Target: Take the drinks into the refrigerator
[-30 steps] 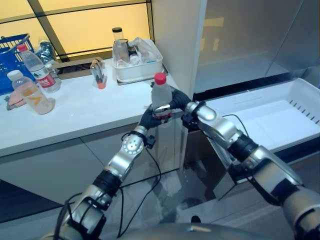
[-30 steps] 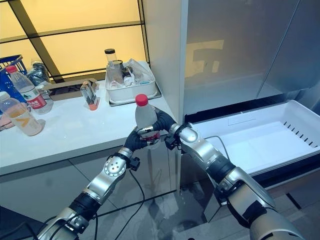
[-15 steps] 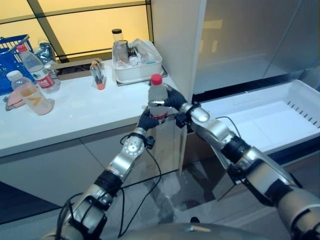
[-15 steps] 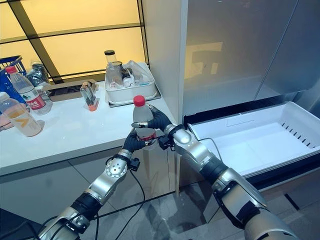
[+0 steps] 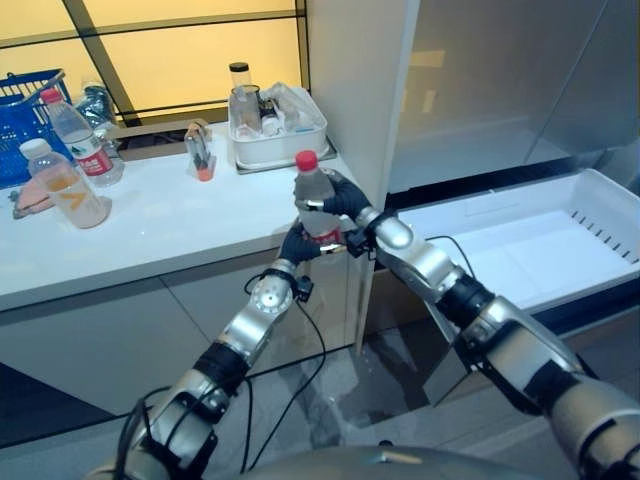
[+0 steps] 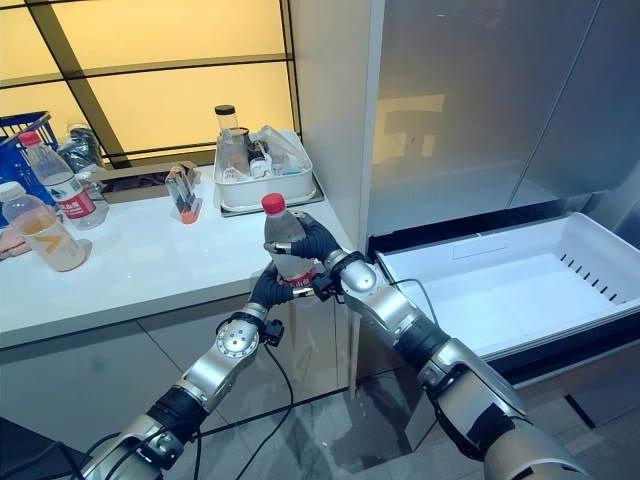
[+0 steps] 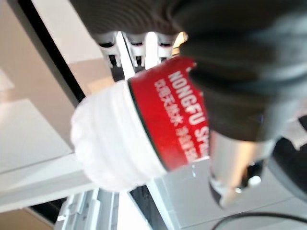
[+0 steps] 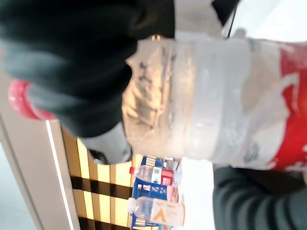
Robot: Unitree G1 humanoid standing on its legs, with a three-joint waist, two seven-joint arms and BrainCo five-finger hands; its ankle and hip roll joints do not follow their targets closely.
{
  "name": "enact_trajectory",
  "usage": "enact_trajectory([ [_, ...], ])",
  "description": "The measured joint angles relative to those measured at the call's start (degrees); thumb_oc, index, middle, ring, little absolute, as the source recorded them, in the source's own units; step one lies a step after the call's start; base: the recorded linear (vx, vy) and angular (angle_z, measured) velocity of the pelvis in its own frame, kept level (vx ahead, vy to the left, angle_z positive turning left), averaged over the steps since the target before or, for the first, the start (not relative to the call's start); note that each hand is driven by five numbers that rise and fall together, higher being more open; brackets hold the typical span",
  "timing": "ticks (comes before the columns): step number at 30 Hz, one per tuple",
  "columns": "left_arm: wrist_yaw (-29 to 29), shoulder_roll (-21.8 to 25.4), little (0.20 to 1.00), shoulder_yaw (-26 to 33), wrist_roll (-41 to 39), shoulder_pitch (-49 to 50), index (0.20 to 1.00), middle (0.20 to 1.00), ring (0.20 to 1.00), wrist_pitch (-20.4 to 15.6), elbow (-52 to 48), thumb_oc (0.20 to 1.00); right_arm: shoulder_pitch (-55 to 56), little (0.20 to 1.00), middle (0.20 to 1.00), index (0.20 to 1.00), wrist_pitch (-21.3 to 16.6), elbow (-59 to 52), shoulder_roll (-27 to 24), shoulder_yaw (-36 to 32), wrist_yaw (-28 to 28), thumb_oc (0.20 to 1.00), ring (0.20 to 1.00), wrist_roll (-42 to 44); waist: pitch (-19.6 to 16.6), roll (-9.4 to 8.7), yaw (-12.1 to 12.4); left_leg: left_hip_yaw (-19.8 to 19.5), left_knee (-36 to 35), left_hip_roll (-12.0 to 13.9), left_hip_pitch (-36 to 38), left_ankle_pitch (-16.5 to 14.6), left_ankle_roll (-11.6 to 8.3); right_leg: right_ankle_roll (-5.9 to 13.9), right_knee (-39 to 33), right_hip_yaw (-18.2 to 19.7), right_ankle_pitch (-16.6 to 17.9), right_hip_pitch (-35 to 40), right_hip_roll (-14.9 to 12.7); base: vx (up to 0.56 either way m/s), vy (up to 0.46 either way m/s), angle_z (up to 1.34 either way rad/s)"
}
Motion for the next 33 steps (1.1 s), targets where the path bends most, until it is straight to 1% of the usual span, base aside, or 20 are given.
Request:
enact_trajectory([
  [2,-0.4,-0.68,1.0,0.43,-0.73,-0.01,1.0,1.0,1.0,-0.97,-0.69,1.0,2.41,0.2,0.2,0.2,-0.01,-1.54,-0.81,-1.04,0.05,0.2,0.2,0.03,0.01,0.01,0.1,-0.07,-0.01,0.02,-0.05,-0.01,0.01,0.0,-0.03,-0.09,-0.03,0.01,-0.01,0.0,0.0,0.0],
  [6,-1.74,-1.81,1.0,0.49,-4.36,0.44,1.0,1.0,1.0,-1.08,-1.61,1.0,5.21,0.2,0.2,0.2,-0.07,-3.34,-2.61,-2.19,-0.06,0.2,0.2,0.22,0.24,0.33,-0.01,-0.07,-0.01,0.08,-0.14,-0.02,0.03,0.0,-0.22,-0.11,-0.05,-0.06,0.03,0.0,0.0,0.0],
  [7,-2.41,-2.73,1.0,1.28,-5.08,2.25,1.0,1.0,1.0,-1.71,-3.2,1.0,7.02,0.2,0.2,0.2,-0.11,-6.2,-4.8,-3.72,-0.05,0.2,0.2,0.25,0.34,0.46,0.09,-0.11,-0.02,0.14,-0.29,-0.03,0.04,0.0,-0.22,-0.23,-0.12,-0.11,0.05,0.0,-0.005,0.05],
  [9,-3.28,-2.91,1.0,2.77,-6.33,5.49,1.0,1.0,1.0,-2.23,-5.72,1.0,9.46,0.2,0.2,0.2,-0.92,-9.15,-6.93,-7.01,-0.23,0.2,0.2,0.72,0.53,0.78,0.02,-0.12,-0.02,0.22,-0.48,-0.03,0.03,-0.04,-0.26,-0.37,-0.23,-0.24,0.04,-0.03,-0.008,0.05],
  [11,-3.84,-2.55,1.0,3.05,-6.71,6.17,1.0,1.0,1.0,-2.26,-5.57,1.0,9.8,0.2,0.2,0.2,-1.15,-9.43,-8.5,-8.72,-0.43,0.2,0.2,0.82,0.69,1.06,0.07,-0.11,-0.02,0.25,-0.63,-0.03,0.03,-0.04,-0.26,-0.43,-0.22,-0.35,0.08,-0.02,-0.006,0.02],
  [12,-5.16,-2.76,1.0,5.46,-6.99,9.54,1.0,1.0,1.0,-2.61,-6.62,1.0,11.82,0.2,0.2,0.2,-1.55,-11.72,-11.1,-12.45,-0.55,0.2,0.2,1.27,0.95,1.43,0.22,-0.13,-0.04,0.32,-0.84,-0.15,0.22,-0.02,-0.27,-0.56,-0.26,-0.51,0.1,0.0,-0.005,0.05],
  [14,-6.35,-2.45,1.0,7.59,-8.55,14.04,1.0,1.0,1.0,-2.84,-7.67,1.0,14.48,0.2,0.2,0.2,-2.24,-14.63,-13.79,-16.57,-0.68,0.2,0.2,1.26,1.29,1.84,0.19,-0.11,-0.01,0.33,-0.93,-0.03,0.01,-0.05,-0.25,-0.64,-0.29,-0.61,0.14,-0.02,-0.004,0.02],
  [15,-7.45,-2.18,1.0,9.7,-9.25,18.09,1.0,1.0,1.0,-2.85,-8.58,1.0,16.77,0.2,0.2,0.2,-3.38,-16.86,-16.51,-20.52,-0.8,0.2,0.2,1.3,1.86,2.32,0.24,-0.11,-0.03,0.31,-1.0,-0.05,0.04,-0.03,-0.26,-0.61,-0.31,-0.71,0.08,0.0,0.0,0.0],
  [18,-8.69,-0.39,1.0,11.5,-10.81,21.75,1.0,1.0,1.0,-2.66,-8.61,1.0,17.46,0.2,0.2,0.2,-4.74,-16.79,-18.78,-25.51,-2.38,0.2,0.2,1.37,2.68,2.94,0.21,-0.07,-0.03,0.29,-1.04,-0.13,0.16,-0.02,-0.26,-0.53,-0.3,-0.79,0.13,0.0,0.0,0.0],
  [22,-11.28,-0.38,1.0,12.39,-11.23,24.95,1.0,1.0,1.0,-2.65,-11.36,1.0,20.92,0.2,0.2,0.2,-6.29,-17.79,-20.48,-32.52,-3.0,0.2,0.2,1.76,2.87,2.94,0.2,-0.06,-0.03,0.3,-1.7,-0.21,0.31,0.03,-0.26,-0.44,-0.36,-1.46,0.17,0.0,0.0,0.0],
  [23,-11.59,-0.35,1.0,12.45,-11.26,25.24,1.0,1.0,1.0,-2.66,-11.67,1.0,21.08,0.2,0.2,0.2,-6.35,-17.78,-20.74,-33.17,-3.12,0.2,0.2,1.76,2.9,2.93,0.21,-0.05,-0.03,0.28,-1.86,-0.21,0.31,0.07,-0.26,-0.43,-0.38,-1.61,0.15,0.0,0.0,0.0],
  [26,-13.08,-0.37,1.0,12.48,-11.91,26.2,1.0,1.0,1.0,-2.64,-13.4,1.0,23.81,0.2,0.2,0.2,-7.18,-17.63,-23.87,-36.23,-3.66,0.2,0.2,1.75,3.18,2.76,0.14,-0.04,-0.02,0.27,-1.95,-0.21,0.31,-0.01,-0.26,-0.37,-0.32,-1.73,0.16,0.0,0.0,0.0],
  [29,-14.0,-0.01,1.0,13.03,-12.16,26.41,1.0,1.0,1.0,-2.62,-13.83,1.0,24.77,0.2,0.2,0.2,-7.21,-16.56,-24.8,-37.7,-4.22,0.2,0.2,1.63,3.86,2.7,-0.06,-0.04,-0.02,0.22,-1.95,-0.18,0.26,0.0,-0.25,-0.34,-0.31,-1.75,0.14,0.0,0.0,0.0],
  [33,-15.79,0.95,1.0,13.46,-15.45,26.99,1.0,1.0,1.0,-2.58,-17.75,1.0,25.3,0.2,0.2,0.2,-7.08,-8.49,-27.1,-38.15,-4.26,0.2,0.2,-1.71,4.56,2.44,0.09,-0.06,-0.02,0.22,-2.05,-0.23,0.34,0.03,-0.25,-0.32,-0.34,-1.85,0.15,0.0,0.0,0.0],
])
